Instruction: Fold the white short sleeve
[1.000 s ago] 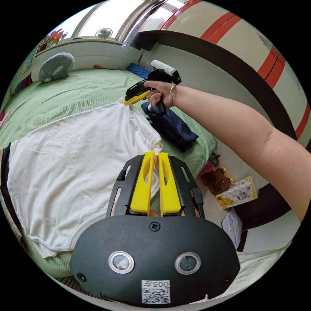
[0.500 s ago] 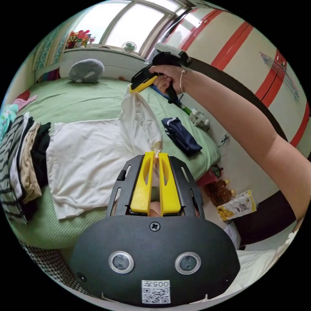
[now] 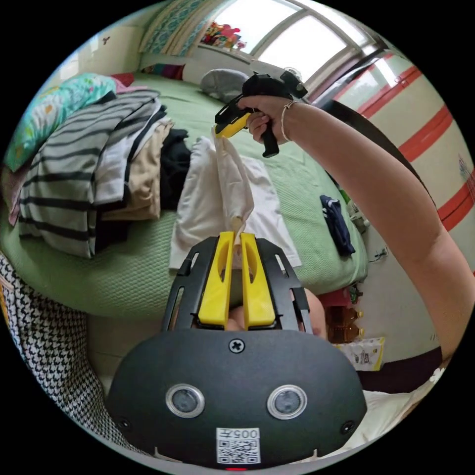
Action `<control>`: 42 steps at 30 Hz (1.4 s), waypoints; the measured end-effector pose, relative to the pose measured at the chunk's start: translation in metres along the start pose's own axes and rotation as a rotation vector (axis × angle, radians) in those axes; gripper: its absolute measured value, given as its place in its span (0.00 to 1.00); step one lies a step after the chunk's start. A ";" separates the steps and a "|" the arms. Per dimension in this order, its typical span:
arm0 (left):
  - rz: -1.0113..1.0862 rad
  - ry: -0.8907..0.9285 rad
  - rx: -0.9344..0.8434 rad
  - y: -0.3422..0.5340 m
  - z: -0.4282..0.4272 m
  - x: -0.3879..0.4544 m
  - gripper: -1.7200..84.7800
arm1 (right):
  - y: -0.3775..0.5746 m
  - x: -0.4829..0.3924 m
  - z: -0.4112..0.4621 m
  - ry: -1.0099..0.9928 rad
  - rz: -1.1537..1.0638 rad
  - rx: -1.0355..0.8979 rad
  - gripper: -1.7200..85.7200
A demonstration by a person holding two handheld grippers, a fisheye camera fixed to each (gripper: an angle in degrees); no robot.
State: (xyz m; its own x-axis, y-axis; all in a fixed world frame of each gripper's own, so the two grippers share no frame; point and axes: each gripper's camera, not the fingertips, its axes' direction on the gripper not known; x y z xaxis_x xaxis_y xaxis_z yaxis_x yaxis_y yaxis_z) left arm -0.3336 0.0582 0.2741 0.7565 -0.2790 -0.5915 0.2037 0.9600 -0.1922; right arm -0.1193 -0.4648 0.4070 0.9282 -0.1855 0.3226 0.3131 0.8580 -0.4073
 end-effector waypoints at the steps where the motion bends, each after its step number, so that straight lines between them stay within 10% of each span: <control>1: -0.010 -0.006 -0.008 -0.001 0.001 -0.006 0.07 | -0.001 -0.004 0.003 -0.010 -0.002 0.002 0.03; 24: 0.051 -0.184 -0.156 -0.052 0.037 -0.031 0.15 | 0.298 0.073 -0.010 -0.115 0.024 0.092 0.12; 42: 0.031 -0.175 -0.237 -0.062 0.037 -0.004 0.07 | 0.343 0.046 0.000 -0.079 -0.055 0.044 0.06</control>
State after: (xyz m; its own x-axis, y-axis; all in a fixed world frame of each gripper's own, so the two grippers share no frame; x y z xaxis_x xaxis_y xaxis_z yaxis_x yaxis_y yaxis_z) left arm -0.3262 0.0009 0.3180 0.8599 -0.2216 -0.4598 0.0439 0.9296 -0.3659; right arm 0.0304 -0.1792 0.2823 0.8907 -0.1960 0.4103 0.3522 0.8681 -0.3499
